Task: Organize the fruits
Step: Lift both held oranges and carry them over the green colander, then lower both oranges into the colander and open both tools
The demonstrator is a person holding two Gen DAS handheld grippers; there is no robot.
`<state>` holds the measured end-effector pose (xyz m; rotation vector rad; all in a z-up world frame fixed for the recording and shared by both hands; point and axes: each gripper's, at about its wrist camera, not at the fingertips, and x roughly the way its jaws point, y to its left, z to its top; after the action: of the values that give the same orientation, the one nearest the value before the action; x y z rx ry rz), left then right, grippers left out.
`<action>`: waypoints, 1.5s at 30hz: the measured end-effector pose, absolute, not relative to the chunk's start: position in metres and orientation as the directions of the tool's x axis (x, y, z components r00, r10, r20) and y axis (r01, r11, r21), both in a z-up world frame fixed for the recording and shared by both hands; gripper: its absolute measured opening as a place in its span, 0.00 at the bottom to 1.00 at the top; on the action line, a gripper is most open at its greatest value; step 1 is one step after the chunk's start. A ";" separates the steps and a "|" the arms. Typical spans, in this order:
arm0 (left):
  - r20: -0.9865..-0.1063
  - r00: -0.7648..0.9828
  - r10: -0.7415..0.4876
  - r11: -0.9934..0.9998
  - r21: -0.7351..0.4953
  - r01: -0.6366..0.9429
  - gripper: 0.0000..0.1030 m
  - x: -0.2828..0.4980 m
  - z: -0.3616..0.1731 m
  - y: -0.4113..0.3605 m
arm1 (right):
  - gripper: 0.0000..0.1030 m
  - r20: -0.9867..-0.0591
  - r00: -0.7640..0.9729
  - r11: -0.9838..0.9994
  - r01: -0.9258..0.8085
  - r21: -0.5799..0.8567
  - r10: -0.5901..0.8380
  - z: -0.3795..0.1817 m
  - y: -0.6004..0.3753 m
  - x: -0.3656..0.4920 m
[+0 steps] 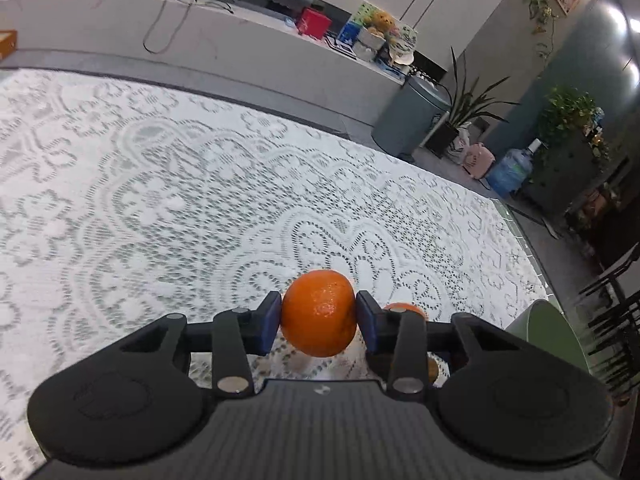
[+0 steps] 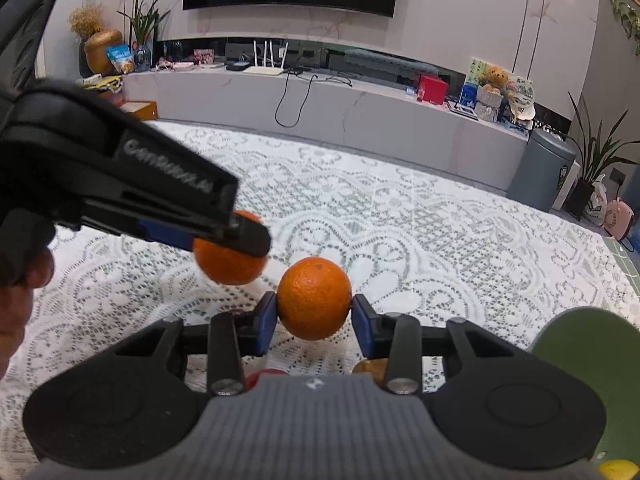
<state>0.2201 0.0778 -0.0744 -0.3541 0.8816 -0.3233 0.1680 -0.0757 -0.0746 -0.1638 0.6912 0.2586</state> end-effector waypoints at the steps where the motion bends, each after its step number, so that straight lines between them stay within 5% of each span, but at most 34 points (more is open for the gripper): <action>1: -0.689 0.601 -0.405 0.900 -0.417 0.129 0.44 0.216 -0.070 0.078 | 0.37 -0.645 0.741 0.956 -0.289 -0.057 0.186 -0.070 -0.077 0.165; 20: -0.640 0.708 -0.300 0.951 -0.257 0.170 0.44 0.115 0.009 0.049 | 0.37 -0.582 0.777 0.964 -0.263 0.044 0.239 -0.006 -0.121 0.088; 45: -0.691 0.530 -0.491 0.839 -0.213 0.500 0.44 0.109 0.002 -0.099 | 0.37 -0.624 0.765 0.984 -0.172 0.043 0.161 0.001 -0.275 0.046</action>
<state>0.1087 -0.0992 0.0021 0.0113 0.8210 -0.5915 0.0455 -0.2749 0.0011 -0.0167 0.6760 0.1813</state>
